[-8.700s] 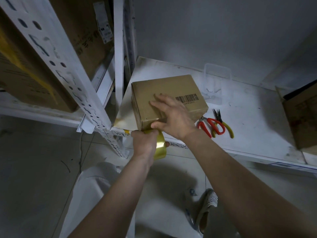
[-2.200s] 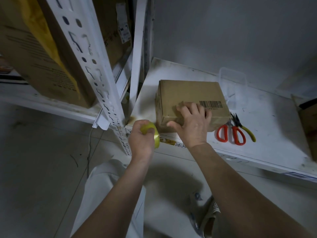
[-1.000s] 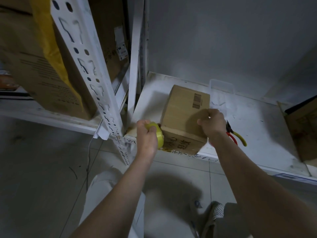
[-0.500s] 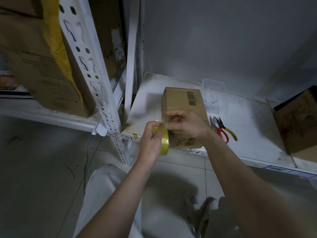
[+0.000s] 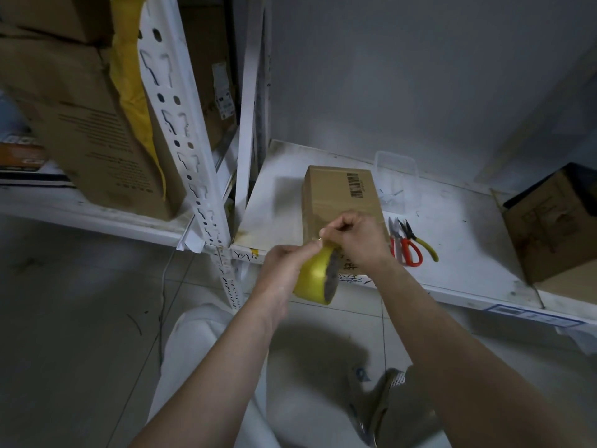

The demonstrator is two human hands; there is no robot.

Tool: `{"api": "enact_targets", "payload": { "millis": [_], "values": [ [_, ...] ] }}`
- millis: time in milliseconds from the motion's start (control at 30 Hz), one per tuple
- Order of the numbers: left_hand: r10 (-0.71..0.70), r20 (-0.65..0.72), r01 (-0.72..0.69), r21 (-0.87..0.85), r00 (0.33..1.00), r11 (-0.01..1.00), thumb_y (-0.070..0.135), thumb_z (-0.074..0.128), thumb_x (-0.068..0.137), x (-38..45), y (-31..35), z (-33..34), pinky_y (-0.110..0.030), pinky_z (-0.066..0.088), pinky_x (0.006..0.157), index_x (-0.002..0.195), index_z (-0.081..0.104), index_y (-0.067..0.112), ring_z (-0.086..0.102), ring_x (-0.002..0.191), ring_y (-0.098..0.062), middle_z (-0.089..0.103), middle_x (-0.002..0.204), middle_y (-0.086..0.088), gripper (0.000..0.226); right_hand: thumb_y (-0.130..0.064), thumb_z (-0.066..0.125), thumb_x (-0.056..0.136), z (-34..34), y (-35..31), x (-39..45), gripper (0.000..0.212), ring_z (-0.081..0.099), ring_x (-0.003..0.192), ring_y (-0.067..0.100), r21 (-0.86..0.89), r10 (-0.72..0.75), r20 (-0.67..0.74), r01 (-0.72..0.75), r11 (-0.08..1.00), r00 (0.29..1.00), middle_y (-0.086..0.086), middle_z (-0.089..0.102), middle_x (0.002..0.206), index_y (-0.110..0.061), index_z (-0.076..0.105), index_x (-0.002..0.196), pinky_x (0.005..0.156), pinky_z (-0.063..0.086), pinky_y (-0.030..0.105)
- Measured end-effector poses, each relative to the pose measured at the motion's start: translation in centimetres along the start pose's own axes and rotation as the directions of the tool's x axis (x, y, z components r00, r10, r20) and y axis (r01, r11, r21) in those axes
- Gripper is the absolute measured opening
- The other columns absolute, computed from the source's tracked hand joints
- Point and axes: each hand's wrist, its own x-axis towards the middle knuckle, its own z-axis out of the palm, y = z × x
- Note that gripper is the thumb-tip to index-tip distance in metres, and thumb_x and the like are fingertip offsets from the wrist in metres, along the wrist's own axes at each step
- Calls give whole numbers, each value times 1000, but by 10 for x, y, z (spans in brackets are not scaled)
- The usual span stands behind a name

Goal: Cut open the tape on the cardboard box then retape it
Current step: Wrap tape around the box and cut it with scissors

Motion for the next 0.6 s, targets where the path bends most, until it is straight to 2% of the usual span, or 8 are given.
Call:
{"api": "enact_targets", "payload": {
  "millis": [67, 133, 233, 300, 433, 500, 567, 600],
  "values": [
    [-29, 113, 20, 81, 993, 996, 45, 75, 46, -5, -4, 6, -39, 50, 78, 93, 69, 4, 67, 82, -30, 71, 87, -15, 63, -9, 76, 75, -3, 2, -2, 24, 58, 67, 1, -28, 1, 1, -1, 1000, 1000, -10, 64, 70, -24, 63, 61, 68, 45, 16],
    [-27, 160, 7, 124, 987, 992, 29, 74, 64, -9, -7, 13, -41, 55, 79, 93, 71, 1, 69, 81, -34, 72, 89, -22, 41, -13, 77, 74, -4, 4, -3, 24, 59, 71, 5, -104, -8, -28, 5, 995, 1000, -11, 62, 73, -26, 63, 60, 74, 48, 24],
    [-36, 106, 16, 180, 994, 984, 14, 66, 81, -7, -16, 21, -43, 57, 74, 90, 71, 2, 70, 70, -31, 72, 82, -22, 15, -19, 78, 73, -8, 8, -5, 25, 59, 84, 9, -227, -62, -110, 36, 973, 992, -12, 57, 82, -33, 62, 59, 83, 51, 33],
    [-47, 39, 38, 204, 998, 978, 20, 67, 76, -2, -22, 23, -51, 59, 73, 83, 70, 5, 72, 70, -33, 73, 76, -19, 17, -20, 80, 71, -8, 9, -6, 22, 58, 91, 11, -236, -95, -124, 64, 970, 988, -12, 56, 83, -33, 65, 60, 85, 52, 36],
    [-48, -34, 56, 270, 998, 961, 47, 63, 45, 20, -30, 30, -53, 58, 70, 80, 70, 4, 71, 74, -36, 73, 76, -18, 56, -19, 79, 72, -11, 10, -4, 13, 56, 94, 10, -220, -86, -167, 48, 974, 982, -14, 54, 81, -25, 70, 66, 90, 50, 33],
    [-61, -68, 77, 279, 996, 957, 47, 68, 60, 19, -23, 31, -50, 59, 66, 76, 67, 5, 71, 67, -33, 72, 69, -16, 45, -18, 79, 73, -13, 7, 1, 18, 53, 94, 7, -191, -92, -200, 53, 980, 975, -16, 52, 80, -28, 67, 63, 91, 46, 26],
    [-77, -58, 89, 250, 995, 964, 40, 65, 83, 13, -19, 29, -37, 60, 56, 75, 64, 6, 68, 50, -25, 69, 57, -9, 35, -20, 78, 73, -13, 5, 9, 19, 53, 97, 7, -201, -112, -195, 72, 977, 974, -16, 53, 82, -30, 66, 62, 90, 44, 23],
    [-86, -34, 92, 229, 996, 969, 37, 62, 87, 13, -20, 30, -32, 57, 50, 78, 65, 4, 64, 44, -22, 67, 55, -9, 34, -21, 78, 74, -14, 6, 13, 21, 54, 97, 7, -208, -104, -184, 65, 976, 977, -15, 54, 83, -32, 65, 61, 89, 45, 24]
  ]
}}
